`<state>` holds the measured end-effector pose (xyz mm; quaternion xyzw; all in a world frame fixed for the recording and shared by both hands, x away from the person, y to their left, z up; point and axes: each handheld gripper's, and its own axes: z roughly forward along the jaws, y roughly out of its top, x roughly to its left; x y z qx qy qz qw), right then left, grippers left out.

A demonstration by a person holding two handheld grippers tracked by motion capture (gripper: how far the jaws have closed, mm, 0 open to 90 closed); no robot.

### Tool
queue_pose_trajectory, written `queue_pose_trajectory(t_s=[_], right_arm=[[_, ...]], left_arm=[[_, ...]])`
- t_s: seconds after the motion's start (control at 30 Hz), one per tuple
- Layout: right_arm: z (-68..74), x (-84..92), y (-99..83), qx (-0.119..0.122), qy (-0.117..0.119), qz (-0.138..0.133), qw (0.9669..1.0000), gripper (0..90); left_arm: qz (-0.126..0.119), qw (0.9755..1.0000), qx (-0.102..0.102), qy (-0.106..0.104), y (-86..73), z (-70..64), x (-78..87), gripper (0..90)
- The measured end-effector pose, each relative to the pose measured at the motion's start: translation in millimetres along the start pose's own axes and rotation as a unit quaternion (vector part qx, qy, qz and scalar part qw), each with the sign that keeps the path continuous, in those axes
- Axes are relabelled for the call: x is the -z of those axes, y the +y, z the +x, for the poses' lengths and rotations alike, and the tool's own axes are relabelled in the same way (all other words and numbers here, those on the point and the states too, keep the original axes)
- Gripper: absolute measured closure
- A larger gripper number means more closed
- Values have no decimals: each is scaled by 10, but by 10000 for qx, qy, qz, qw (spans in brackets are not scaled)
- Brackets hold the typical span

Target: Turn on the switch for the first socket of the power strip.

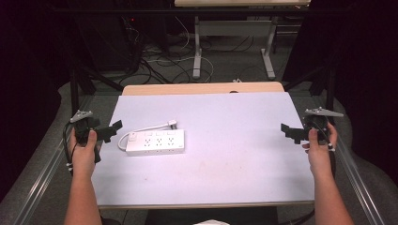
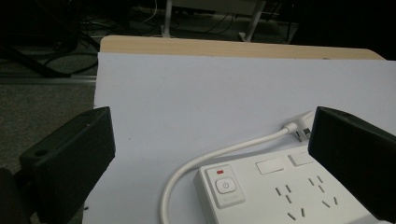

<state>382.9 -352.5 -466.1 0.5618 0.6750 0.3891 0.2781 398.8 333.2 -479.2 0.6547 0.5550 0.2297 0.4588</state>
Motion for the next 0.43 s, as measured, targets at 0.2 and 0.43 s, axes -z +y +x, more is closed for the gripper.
queue_pose_trajectory(t_s=[0.2, 0.43], right_arm=[[5, 0, 3, -19, -4, -7, 10000, 0], [-5, -5, -5, -86, -47, -37, 9999, 0]], left_arm=[[-18, 10000, 42, 21, -16, 27, 6, 5], [4, 10000, 40, -7, -24, 19, 0, 5]])
